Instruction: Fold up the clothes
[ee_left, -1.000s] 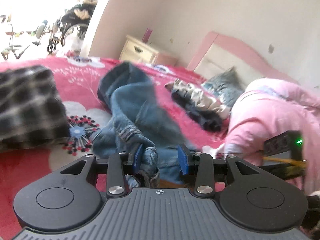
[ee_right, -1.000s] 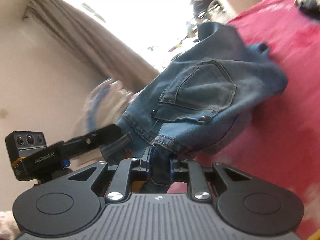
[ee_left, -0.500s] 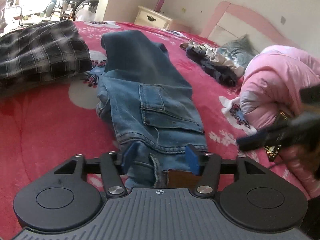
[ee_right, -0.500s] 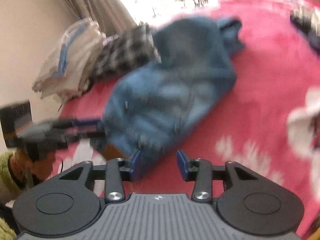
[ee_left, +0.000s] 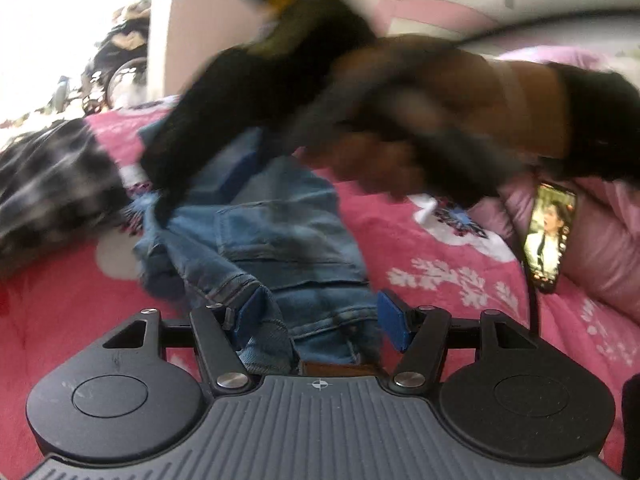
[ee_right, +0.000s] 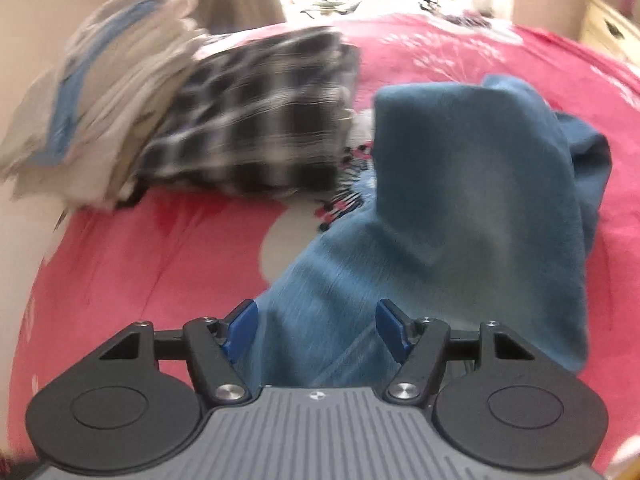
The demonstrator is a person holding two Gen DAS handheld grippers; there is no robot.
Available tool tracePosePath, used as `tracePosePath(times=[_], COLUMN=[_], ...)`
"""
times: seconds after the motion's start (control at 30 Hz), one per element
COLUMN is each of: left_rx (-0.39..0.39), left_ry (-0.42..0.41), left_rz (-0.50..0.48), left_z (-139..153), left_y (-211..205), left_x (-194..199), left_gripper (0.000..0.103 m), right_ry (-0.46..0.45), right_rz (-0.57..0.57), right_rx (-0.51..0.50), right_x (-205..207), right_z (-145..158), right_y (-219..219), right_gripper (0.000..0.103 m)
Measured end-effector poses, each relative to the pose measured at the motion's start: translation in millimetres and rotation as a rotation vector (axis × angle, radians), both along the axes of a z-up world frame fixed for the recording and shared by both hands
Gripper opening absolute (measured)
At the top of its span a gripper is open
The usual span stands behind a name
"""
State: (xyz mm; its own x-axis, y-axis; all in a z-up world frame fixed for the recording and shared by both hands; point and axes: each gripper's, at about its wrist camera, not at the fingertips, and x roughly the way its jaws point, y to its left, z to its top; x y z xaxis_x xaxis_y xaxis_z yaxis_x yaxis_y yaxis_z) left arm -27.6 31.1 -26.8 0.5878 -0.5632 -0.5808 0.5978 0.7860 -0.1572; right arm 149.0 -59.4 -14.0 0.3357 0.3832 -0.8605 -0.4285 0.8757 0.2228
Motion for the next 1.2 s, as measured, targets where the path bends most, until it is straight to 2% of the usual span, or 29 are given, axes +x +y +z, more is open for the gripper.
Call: tracePosePath(times=[0.13, 0.17, 0.2, 0.23, 0.27, 0.4, 0.5, 0.73, 0.87, 0.93, 1.07, 1.2], left_rx=[0.003, 0.001, 0.0, 0.001, 0.013, 0.13, 0.156, 0.144, 0.137, 0.118, 0.049, 0.03], left_ry=[0.009, 0.022, 0.035, 0.053, 0.068, 0.012, 0.018, 0.061, 0.095, 0.107, 0.123, 0.101], left_rz=[-0.079, -0.108, -0.137, -0.166, -0.192, -0.272, -0.28, -0.161, -0.073, -0.017, 0.071, 0.076], left_z=[-3, -4, -5, -7, -11, -26, -27, -14, -9, -8, -10, -7], left_y=[-10, -13, -16, -21, -27, -48, -47, -6, 28, 42, 56, 59], left_x=[1, 1, 1, 1, -1, -21, -30, -45, -51, -50, -35, -27], left_gripper=[0.062, 0.06, 0.05, 0.048, 0.047, 0.047, 0.049, 0.055, 0.057, 0.058, 0.058, 0.06], right_ry=[0.063, 0.082, 0.096, 0.107, 0.113, 0.111, 0.095, 0.139, 0.109, 0.082, 0.012, -0.088], right_rz=[-0.078, -0.076, -0.071, -0.062, -0.053, -0.066, -0.065, -0.05, -0.033, -0.023, -0.023, -0.094], right_rx=[0.04, 0.041, 0.038, 0.033, 0.023, 0.069, 0.056, -0.032, 0.0, -0.006, -0.029, -0.061], right_x=[18, 20, 21, 21, 21, 16, 16, 24, 9, 0, -28, -59], right_z=[-10, -13, -16, -19, -21, -11, -7, -36, -28, -22, 3, 34], right_y=[-8, -9, -10, -9, -7, -9, -3, 12, -10, -22, -56, -108], right_gripper=[0.062, 0.061, 0.06, 0.06, 0.059, 0.059, 0.059, 0.056, 0.022, 0.015, 0.013, 0.013])
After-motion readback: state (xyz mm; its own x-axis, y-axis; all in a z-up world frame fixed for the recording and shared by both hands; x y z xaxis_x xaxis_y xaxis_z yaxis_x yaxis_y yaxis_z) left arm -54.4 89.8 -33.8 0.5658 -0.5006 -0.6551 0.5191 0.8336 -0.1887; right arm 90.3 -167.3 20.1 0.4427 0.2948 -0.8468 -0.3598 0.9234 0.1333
